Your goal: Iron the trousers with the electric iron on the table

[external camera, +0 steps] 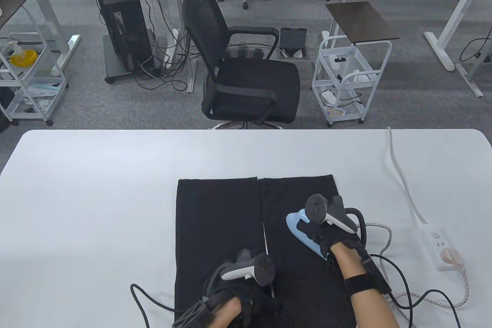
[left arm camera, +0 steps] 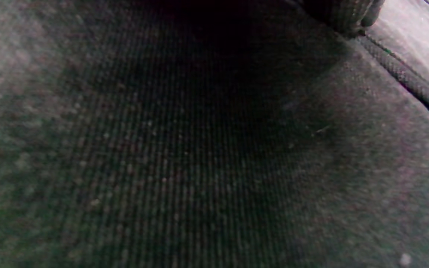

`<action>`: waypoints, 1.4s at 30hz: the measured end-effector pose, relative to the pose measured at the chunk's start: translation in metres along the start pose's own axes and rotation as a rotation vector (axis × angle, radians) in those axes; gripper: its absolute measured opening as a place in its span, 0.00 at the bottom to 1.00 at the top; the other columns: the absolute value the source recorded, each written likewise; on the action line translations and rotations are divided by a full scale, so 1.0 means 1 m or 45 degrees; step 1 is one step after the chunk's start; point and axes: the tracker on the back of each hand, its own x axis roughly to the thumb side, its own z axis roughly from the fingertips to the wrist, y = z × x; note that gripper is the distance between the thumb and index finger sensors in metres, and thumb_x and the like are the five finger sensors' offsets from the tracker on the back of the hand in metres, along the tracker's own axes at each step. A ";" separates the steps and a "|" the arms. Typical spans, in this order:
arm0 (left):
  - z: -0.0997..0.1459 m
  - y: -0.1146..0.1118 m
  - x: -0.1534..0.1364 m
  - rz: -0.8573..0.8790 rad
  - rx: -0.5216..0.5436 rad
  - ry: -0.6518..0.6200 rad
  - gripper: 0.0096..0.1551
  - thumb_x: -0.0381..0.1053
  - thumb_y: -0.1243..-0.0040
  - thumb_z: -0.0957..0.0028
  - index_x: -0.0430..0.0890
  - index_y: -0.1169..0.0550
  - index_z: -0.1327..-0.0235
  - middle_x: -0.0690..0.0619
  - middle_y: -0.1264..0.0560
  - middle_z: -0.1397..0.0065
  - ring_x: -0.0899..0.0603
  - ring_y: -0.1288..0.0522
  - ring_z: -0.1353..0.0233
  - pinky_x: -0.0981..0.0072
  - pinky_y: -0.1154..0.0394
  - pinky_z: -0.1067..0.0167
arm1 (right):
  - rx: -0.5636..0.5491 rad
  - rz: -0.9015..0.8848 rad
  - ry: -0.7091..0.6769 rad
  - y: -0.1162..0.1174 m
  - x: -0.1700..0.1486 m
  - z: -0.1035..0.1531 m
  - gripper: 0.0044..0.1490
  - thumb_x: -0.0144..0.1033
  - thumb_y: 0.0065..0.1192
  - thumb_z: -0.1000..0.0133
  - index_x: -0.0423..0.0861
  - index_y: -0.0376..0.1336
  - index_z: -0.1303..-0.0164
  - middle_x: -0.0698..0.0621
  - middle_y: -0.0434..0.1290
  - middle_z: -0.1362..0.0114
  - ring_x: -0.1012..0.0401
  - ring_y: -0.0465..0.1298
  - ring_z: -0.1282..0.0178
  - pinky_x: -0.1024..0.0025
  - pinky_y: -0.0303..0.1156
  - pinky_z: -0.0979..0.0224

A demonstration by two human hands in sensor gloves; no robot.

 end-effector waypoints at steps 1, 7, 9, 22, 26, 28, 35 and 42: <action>0.000 0.000 0.000 0.000 0.002 -0.001 0.69 0.73 0.50 0.35 0.41 0.79 0.23 0.29 0.88 0.28 0.19 0.87 0.33 0.13 0.74 0.45 | 0.000 0.009 -0.032 0.003 0.002 0.011 0.35 0.57 0.64 0.37 0.41 0.60 0.32 0.61 0.77 0.56 0.66 0.81 0.63 0.54 0.80 0.47; 0.000 -0.001 -0.001 -0.003 0.017 -0.008 0.68 0.73 0.51 0.36 0.42 0.78 0.23 0.29 0.88 0.28 0.19 0.87 0.32 0.14 0.74 0.45 | 0.012 0.058 -0.195 0.018 0.013 0.063 0.36 0.57 0.64 0.37 0.41 0.60 0.32 0.61 0.77 0.56 0.66 0.81 0.63 0.54 0.80 0.47; 0.001 0.000 -0.001 -0.006 0.023 -0.008 0.68 0.73 0.51 0.36 0.42 0.78 0.22 0.29 0.87 0.27 0.20 0.87 0.32 0.14 0.74 0.45 | 0.006 0.068 -0.222 0.022 0.014 0.079 0.36 0.57 0.64 0.37 0.41 0.60 0.32 0.61 0.77 0.56 0.66 0.81 0.63 0.54 0.80 0.47; 0.039 0.038 -0.045 0.059 0.288 0.001 0.56 0.66 0.43 0.35 0.42 0.58 0.12 0.34 0.75 0.18 0.22 0.72 0.21 0.16 0.64 0.36 | 0.008 0.054 -0.160 0.026 0.019 0.105 0.36 0.56 0.66 0.37 0.40 0.62 0.34 0.59 0.78 0.58 0.64 0.81 0.64 0.52 0.80 0.48; 0.077 0.056 -0.100 0.101 0.351 0.186 0.54 0.64 0.43 0.34 0.41 0.56 0.12 0.33 0.72 0.16 0.21 0.71 0.21 0.15 0.63 0.37 | -0.080 0.064 -0.220 0.008 0.041 0.112 0.36 0.56 0.66 0.37 0.40 0.62 0.34 0.59 0.78 0.58 0.64 0.81 0.65 0.52 0.80 0.48; 0.087 0.055 -0.129 0.160 0.362 0.296 0.50 0.60 0.45 0.32 0.41 0.56 0.12 0.34 0.72 0.16 0.21 0.71 0.21 0.15 0.63 0.36 | -0.115 0.041 -0.286 -0.004 0.060 0.117 0.36 0.56 0.66 0.37 0.40 0.62 0.33 0.59 0.78 0.58 0.64 0.81 0.65 0.52 0.80 0.48; 0.091 0.027 -0.197 0.338 0.362 0.428 0.49 0.57 0.47 0.31 0.43 0.60 0.15 0.33 0.69 0.16 0.19 0.70 0.23 0.16 0.60 0.35 | -0.073 0.019 -0.593 -0.010 0.154 0.121 0.36 0.56 0.66 0.37 0.39 0.62 0.33 0.59 0.78 0.57 0.65 0.82 0.64 0.52 0.80 0.48; 0.096 0.024 -0.206 0.454 0.342 0.366 0.47 0.54 0.48 0.31 0.44 0.60 0.14 0.35 0.71 0.16 0.21 0.73 0.23 0.16 0.64 0.37 | 0.100 0.234 -0.668 0.037 0.217 0.092 0.37 0.57 0.65 0.37 0.39 0.62 0.33 0.59 0.78 0.57 0.65 0.82 0.64 0.52 0.80 0.47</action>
